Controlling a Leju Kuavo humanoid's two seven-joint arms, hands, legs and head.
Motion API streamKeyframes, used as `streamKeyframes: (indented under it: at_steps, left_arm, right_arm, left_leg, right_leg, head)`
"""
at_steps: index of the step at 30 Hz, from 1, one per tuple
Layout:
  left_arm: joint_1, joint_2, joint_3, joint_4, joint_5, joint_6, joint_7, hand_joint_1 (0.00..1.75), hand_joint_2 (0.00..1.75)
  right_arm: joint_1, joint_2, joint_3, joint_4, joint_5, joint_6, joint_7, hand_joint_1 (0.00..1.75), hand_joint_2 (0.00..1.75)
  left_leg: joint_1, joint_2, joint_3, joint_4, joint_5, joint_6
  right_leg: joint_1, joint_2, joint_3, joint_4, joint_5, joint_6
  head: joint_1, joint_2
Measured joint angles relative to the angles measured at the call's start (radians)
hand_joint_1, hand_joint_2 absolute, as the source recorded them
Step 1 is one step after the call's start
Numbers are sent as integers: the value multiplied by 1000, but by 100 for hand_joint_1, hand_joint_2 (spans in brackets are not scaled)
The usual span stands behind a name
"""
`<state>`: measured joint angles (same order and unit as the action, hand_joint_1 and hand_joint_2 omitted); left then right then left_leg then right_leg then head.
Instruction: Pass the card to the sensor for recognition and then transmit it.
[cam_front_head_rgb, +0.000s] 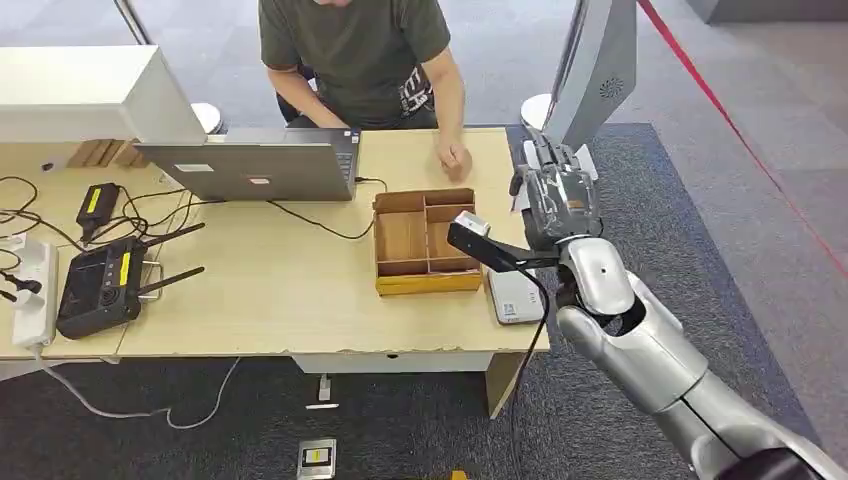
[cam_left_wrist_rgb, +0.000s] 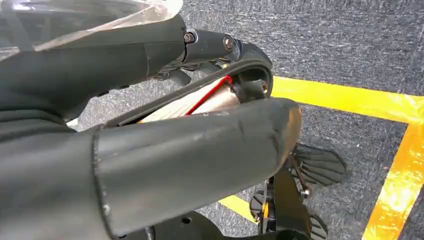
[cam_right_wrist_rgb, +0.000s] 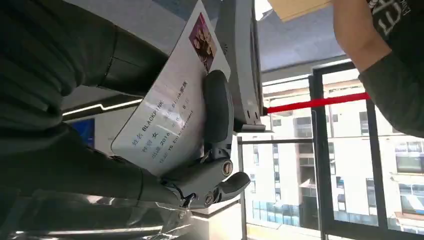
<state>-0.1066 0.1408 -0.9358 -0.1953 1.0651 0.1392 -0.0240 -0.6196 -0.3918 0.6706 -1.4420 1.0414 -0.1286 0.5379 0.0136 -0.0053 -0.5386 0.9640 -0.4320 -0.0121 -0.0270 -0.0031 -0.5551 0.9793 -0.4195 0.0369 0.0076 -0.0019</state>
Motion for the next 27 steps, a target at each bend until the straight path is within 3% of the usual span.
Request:
streamKeyframes:
  at_steps: [11,13,16,20,27]
  left_arm:
    - [0,0,0,0,0,0,0,0,0]
    - [0,0,0,0,-1,7,-2,0,0]
    - [0,0,0,0,-3,11,-4,0,0]
    - [-1,0,0,0,-3,13,-6,0,0]
    - [0,0,-3,0,-10,9,-7,0,0]
  right_arm:
    - [0,-2,0,0,0,0,0,175,175]
    - [1,-3,0,6,1,44,10,175,175]
    - [15,-7,8,55,6,43,8,175,175]
    - [17,-9,16,116,10,-3,-21,175,175]
    - [18,-14,21,173,9,-12,-18,175,175]
  left_leg:
    - [0,0,0,0,0,0]
    - [0,0,0,0,0,0]
    - [0,0,-1,0,0,0]
    - [0,0,0,0,0,0]
    - [0,0,0,0,0,0]
  right_leg:
    - [0,0,0,0,0,0]
    - [0,0,0,0,0,0]
    - [0,0,0,0,0,0]
    - [0,0,0,0,0,0]
    - [0,0,-1,0,0,0]
  head:
    - [0,0]
    - [0,0]
    - [0,0]
    - [0,0]
    - [0,0]
